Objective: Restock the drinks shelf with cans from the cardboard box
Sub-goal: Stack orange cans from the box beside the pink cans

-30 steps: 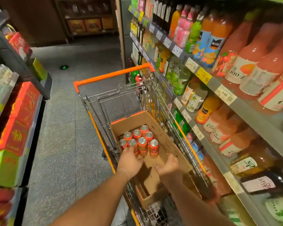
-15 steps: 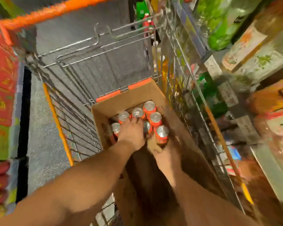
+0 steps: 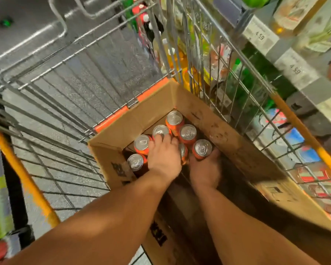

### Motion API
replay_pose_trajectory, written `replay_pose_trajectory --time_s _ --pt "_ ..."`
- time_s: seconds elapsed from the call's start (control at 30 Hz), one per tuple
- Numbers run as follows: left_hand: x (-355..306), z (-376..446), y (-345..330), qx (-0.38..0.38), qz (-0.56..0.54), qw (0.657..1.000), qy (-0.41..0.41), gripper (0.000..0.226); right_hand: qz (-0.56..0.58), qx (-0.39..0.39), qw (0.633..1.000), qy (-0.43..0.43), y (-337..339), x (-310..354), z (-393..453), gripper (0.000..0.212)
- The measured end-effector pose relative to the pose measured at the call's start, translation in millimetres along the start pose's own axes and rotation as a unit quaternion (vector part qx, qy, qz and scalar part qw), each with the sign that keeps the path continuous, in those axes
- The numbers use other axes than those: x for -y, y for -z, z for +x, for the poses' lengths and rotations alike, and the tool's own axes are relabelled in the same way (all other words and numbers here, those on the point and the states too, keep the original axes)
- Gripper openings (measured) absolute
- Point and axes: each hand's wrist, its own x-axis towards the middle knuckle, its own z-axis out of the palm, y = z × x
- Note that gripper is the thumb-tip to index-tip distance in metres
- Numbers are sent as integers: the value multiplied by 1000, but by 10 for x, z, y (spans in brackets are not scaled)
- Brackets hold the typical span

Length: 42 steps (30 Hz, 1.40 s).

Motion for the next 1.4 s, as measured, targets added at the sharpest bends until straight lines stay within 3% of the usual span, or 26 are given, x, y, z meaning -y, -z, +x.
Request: replay_pose_trajectory --time_s 0.2,0.47,0.6,0.7,0.83,0.9,1.03,1.17,1.4 --pt "-13 -88 185 -25 -26 999 -19 41 70 -33 997 2 275 80 -216 67" --pt "-239 -653 1107 10 -50 997 -56 52 154 -71 985 -27 1227 214 -932 62" --pt "-506 -995 1484 -38 -135 986 -90 33 167 -114 979 -4 1751 222 -1242 57" --pt "-771 -1261 1751 -46 -119 983 -131 28 193 -143 971 0 2189 204 -1481 46" --pt "-1143 -1719 2157 -50 -148 974 -167 42 186 -147 971 38 2908 98 -1773 42" --pt "-1329 -1973 2369 -57 -158 969 -183 54 198 -145 968 57 3280 13 -1876 51" --pt "-1719 -2547 2804 -103 -197 946 -236 47 164 -242 952 86 4044 -241 -2263 57" --pt "-2238 -3111 3280 -138 -233 915 -298 60 162 -309 932 100 4847 -507 -2756 53" --pt "-3306 -4425 4133 -178 -304 833 -426 60 159 -419 887 110 6238 -985 -3712 55"
